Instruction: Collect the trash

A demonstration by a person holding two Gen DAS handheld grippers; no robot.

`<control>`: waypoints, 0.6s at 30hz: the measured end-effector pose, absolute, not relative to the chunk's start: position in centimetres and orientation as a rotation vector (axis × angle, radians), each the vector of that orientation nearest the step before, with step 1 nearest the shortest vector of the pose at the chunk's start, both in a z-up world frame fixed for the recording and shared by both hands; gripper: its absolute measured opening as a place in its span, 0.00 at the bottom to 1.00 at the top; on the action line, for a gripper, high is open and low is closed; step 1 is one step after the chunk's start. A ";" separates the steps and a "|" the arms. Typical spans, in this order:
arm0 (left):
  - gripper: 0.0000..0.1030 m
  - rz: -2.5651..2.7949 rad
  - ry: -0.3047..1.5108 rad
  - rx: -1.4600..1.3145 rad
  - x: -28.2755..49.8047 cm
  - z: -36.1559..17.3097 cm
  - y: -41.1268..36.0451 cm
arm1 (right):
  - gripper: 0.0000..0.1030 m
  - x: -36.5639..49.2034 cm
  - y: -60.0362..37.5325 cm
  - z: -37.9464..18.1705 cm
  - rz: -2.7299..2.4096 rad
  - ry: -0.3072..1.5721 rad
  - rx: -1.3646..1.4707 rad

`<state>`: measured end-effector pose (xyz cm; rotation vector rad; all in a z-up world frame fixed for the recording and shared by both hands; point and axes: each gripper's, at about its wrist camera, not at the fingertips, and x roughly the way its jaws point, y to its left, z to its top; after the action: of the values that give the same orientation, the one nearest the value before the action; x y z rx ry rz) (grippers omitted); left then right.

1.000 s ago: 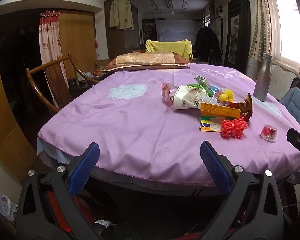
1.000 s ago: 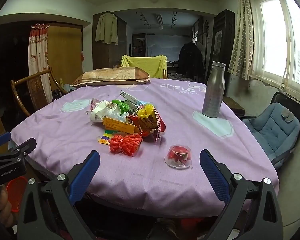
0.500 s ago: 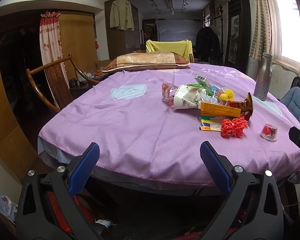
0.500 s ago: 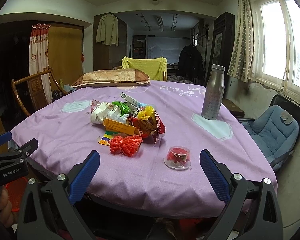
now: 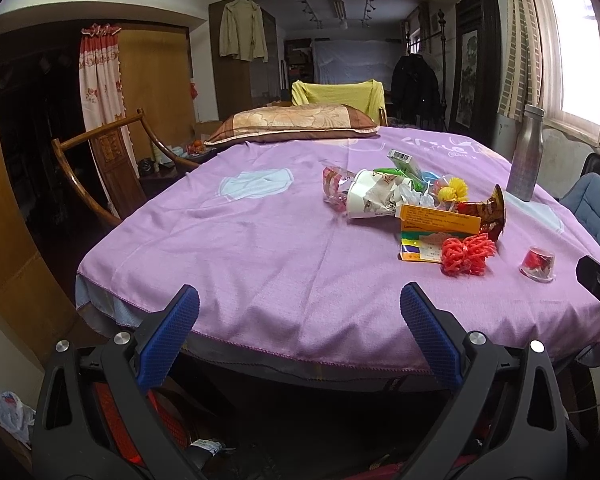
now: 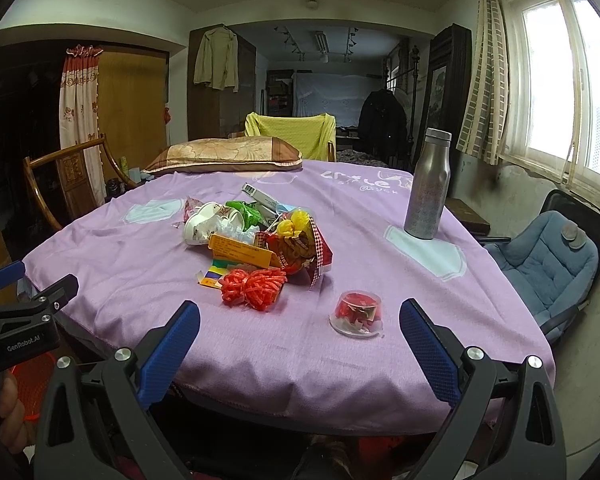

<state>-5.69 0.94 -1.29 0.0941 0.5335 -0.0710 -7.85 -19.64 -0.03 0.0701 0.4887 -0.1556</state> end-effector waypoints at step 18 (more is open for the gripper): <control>0.94 -0.074 0.539 0.102 -5.7 -1.4 0.7 | 0.95 -7.9 -19.5 -0.1 -0.156 0.489 0.069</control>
<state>-5.74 0.68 -1.42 0.1015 0.5391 -0.0738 -7.89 -19.54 -0.12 0.0691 0.4889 -0.1558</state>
